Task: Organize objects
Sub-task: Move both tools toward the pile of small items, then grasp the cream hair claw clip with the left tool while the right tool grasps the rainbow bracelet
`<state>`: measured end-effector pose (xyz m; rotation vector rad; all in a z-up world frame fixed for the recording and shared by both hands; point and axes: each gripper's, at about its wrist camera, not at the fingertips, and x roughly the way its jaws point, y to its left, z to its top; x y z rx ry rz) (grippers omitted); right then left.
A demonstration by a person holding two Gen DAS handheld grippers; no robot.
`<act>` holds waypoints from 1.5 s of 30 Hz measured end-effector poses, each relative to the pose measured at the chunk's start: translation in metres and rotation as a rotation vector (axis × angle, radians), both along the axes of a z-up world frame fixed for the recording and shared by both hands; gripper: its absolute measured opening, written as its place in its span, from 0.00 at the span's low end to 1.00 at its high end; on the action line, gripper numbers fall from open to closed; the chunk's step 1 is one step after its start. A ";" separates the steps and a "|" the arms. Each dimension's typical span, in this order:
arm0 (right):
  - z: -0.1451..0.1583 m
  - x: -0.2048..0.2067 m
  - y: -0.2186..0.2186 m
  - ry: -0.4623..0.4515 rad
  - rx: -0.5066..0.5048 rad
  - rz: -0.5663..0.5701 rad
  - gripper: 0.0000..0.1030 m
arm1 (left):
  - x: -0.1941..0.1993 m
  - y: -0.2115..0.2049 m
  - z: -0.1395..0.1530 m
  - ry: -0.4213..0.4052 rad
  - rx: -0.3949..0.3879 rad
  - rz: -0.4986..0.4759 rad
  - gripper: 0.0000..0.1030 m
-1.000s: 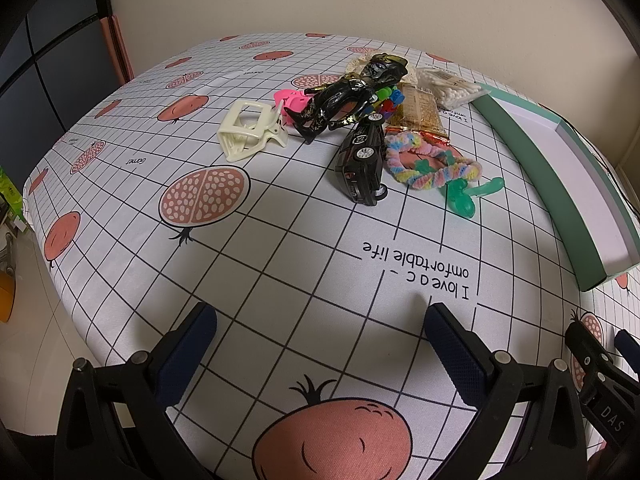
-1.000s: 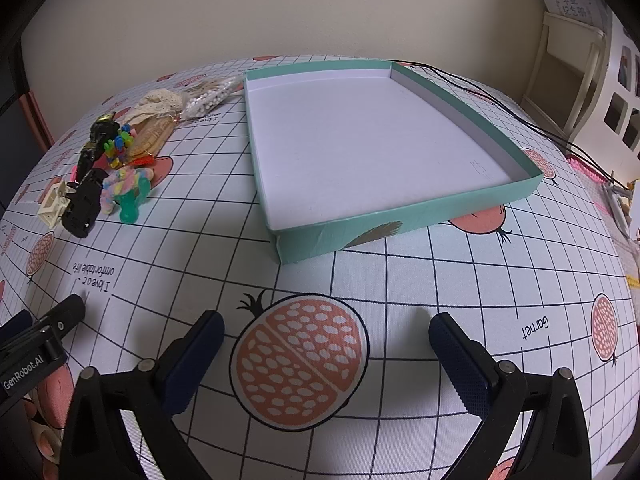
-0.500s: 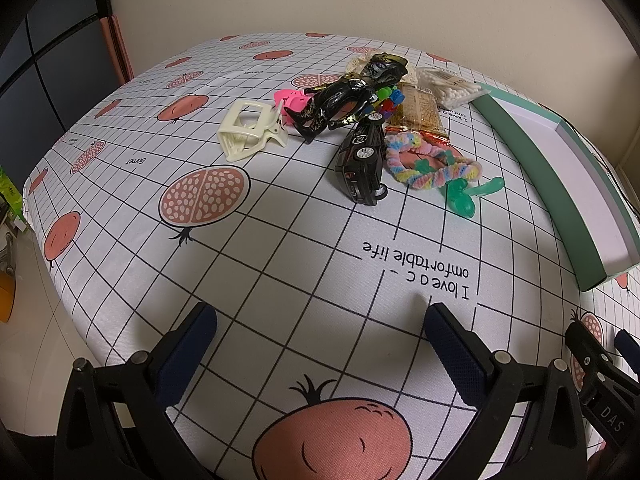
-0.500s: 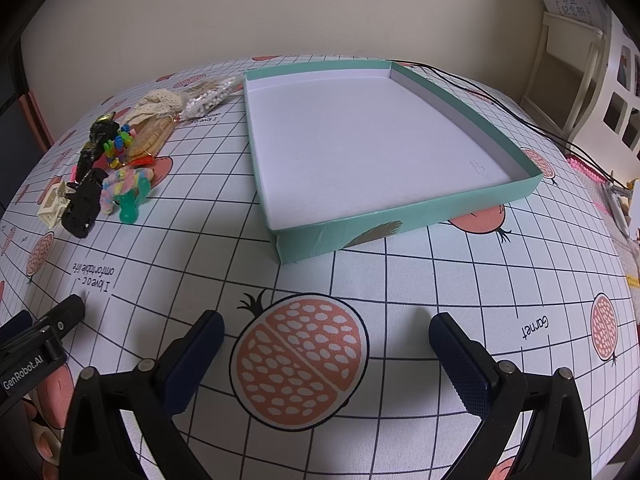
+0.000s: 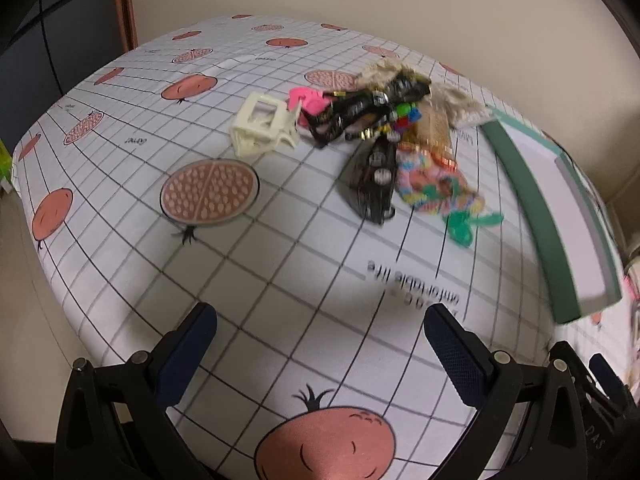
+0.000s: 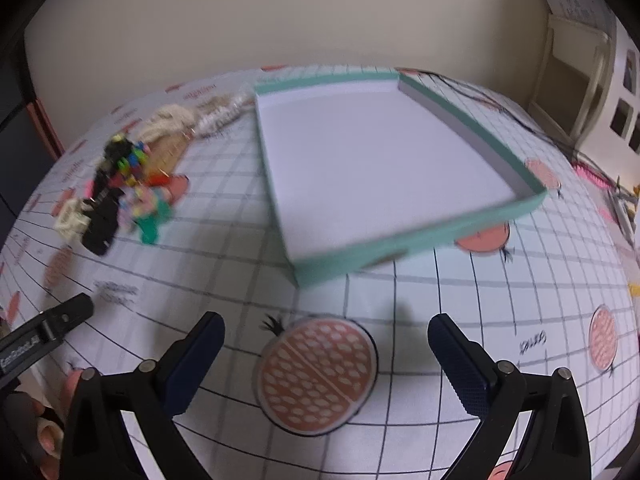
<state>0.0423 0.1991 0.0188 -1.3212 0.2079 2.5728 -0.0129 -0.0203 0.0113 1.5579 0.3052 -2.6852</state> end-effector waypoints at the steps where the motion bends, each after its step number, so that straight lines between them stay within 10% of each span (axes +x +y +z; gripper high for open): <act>1: 0.007 -0.002 -0.002 0.013 0.003 0.012 1.00 | -0.003 -0.001 0.007 0.006 -0.001 0.004 1.00; 19: 0.115 -0.079 -0.045 0.080 0.031 0.200 0.92 | -0.075 -0.027 0.095 0.038 0.006 -0.005 1.00; 45: 0.019 -0.161 -0.083 -0.163 -0.128 0.322 0.42 | -0.131 -0.081 0.029 -0.111 0.074 0.158 0.88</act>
